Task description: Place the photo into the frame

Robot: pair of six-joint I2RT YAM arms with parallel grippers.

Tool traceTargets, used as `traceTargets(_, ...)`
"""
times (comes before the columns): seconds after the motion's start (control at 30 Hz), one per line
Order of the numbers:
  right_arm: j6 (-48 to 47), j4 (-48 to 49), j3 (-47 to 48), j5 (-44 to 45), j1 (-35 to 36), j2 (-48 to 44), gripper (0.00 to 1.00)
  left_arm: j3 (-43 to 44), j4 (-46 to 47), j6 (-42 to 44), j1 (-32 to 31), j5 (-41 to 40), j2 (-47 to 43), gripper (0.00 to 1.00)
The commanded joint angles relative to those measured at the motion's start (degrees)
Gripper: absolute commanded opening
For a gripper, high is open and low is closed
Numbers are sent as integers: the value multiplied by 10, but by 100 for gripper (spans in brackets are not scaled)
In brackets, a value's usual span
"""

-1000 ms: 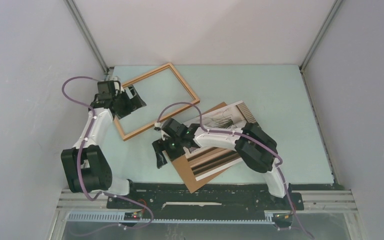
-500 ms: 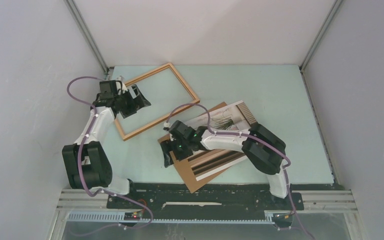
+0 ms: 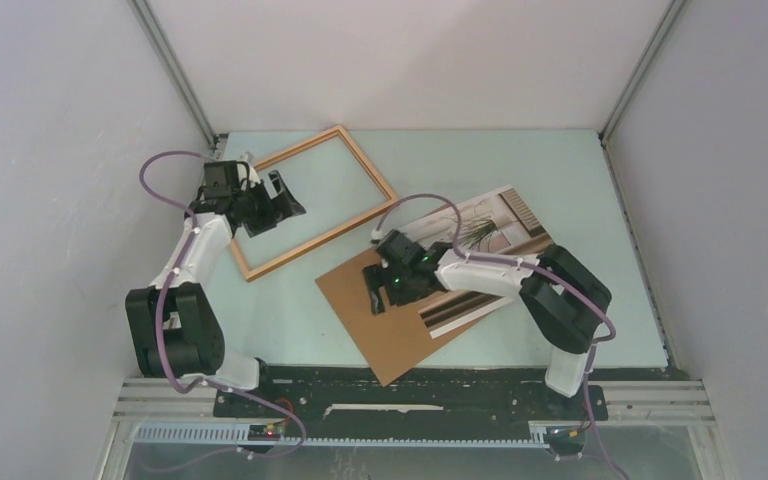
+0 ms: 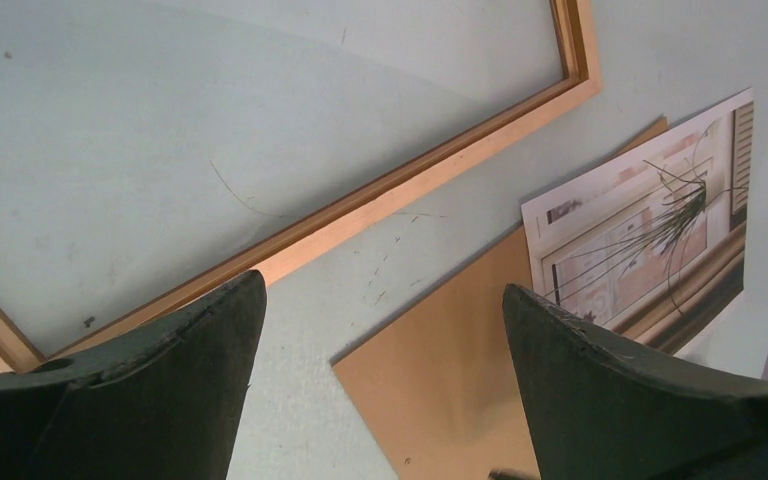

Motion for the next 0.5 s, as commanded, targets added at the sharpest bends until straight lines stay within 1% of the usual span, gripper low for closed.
traceTargets(0.0, 11, -45, 66, 8, 107, 15, 89, 13, -8, 28, -6, -18, -39, 95)
traceTargets(0.1, 33, -35, 118, -2, 158, 54, 89, 6, -8, 29, -9, -21, -62, 95)
traceTargets(0.2, 45, -44, 183, -6, 186, 107, 89, 1, -2, 17, -22, -12, -78, 95)
traceTargets(0.37, 68, -48, 251, 3, 195, 178, 88, -11, 3, -16, -49, -20, -102, 95)
traceTargets(0.47, 91, -57, 248, 35, 190, 197, 88, -17, 4, -50, -50, -36, -127, 94)
